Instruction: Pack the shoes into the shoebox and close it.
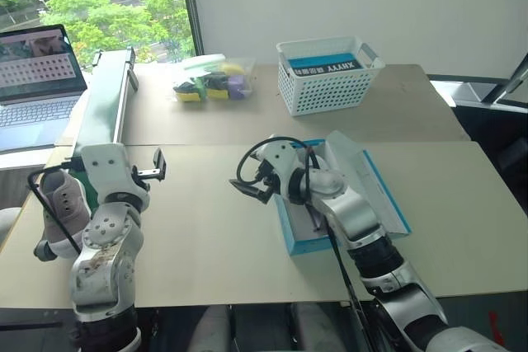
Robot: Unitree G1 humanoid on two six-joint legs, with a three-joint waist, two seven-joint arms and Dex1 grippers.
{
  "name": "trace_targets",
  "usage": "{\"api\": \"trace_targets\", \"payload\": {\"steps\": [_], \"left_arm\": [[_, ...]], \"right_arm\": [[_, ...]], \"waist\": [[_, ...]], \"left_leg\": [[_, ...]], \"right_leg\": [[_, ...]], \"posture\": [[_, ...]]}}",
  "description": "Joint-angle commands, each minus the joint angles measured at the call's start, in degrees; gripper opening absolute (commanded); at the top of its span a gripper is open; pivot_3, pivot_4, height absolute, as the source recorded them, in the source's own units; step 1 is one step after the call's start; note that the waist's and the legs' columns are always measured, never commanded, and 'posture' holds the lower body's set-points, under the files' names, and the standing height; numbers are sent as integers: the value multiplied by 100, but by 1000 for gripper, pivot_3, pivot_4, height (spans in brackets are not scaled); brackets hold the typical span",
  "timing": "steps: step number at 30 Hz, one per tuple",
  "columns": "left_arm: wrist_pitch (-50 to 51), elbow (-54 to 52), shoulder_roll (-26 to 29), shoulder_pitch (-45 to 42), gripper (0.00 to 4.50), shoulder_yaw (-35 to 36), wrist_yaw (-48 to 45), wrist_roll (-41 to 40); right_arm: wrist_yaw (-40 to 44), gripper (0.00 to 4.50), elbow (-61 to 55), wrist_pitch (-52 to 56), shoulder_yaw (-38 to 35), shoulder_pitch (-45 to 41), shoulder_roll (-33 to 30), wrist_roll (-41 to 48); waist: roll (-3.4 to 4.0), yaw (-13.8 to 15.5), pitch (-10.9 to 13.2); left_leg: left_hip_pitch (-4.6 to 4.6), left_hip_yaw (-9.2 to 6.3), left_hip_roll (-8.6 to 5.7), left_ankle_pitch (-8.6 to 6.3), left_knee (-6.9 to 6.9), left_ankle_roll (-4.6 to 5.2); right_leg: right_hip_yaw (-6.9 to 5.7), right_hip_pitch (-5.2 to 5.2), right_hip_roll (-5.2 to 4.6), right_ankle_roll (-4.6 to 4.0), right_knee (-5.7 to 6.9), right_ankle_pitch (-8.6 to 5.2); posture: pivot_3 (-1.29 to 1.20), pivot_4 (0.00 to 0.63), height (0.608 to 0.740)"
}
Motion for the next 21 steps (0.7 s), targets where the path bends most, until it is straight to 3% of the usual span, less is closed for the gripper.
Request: {"api": "trace_targets", "payload": {"steps": [1,5,8,11,14,21], "left_arm": [[400,-1241,0,210,4455,-86,177,100],[536,-2382,-118,1471,4455,-133,419,165],[-672,-2392,-306,3239,4455,-299,548,227],[-1145,-2392,-799,4381,4455,-145,555,-196],[-1208,-2392,-1317,4592,4455,271,658,-826],[-1177,-2241,-1527,4512,4455,826,674,-1318]], "right_arm": [[-1,4500,-174,20,-30,-32,37,13],[43,4500,-95,-29,-25,-57,41,18],[137,4500,-28,-89,14,-61,21,29],[224,4500,-22,-75,52,-50,30,59],[299,4500,-32,-58,92,-39,57,75],[382,4500,-38,-50,123,-34,70,51]], "waist": [[0,-8,0],[0,-66,-1],[-3,-69,-2],[-7,-83,-5],[-7,4,-4],[-8,-8,-5]], "left_leg": [[0,1,-1,0,0,0],[5,2,8,-6,-2,-8],[3,1,8,-7,-2,-8],[10,4,20,-7,-5,-8],[9,19,35,-7,-3,-7],[6,37,45,-6,4,-7]], "right_leg": [[1,1,-1,0,0,0],[10,0,3,0,-3,0],[10,0,5,1,-2,-3],[15,3,-2,-4,-6,-5],[4,8,2,-11,-20,-12],[-2,8,24,-10,-20,-22]], "posture": [[0,150,737],[0,150,737],[0,150,737],[0,150,737],[0,150,737],[0,150,737]]}}
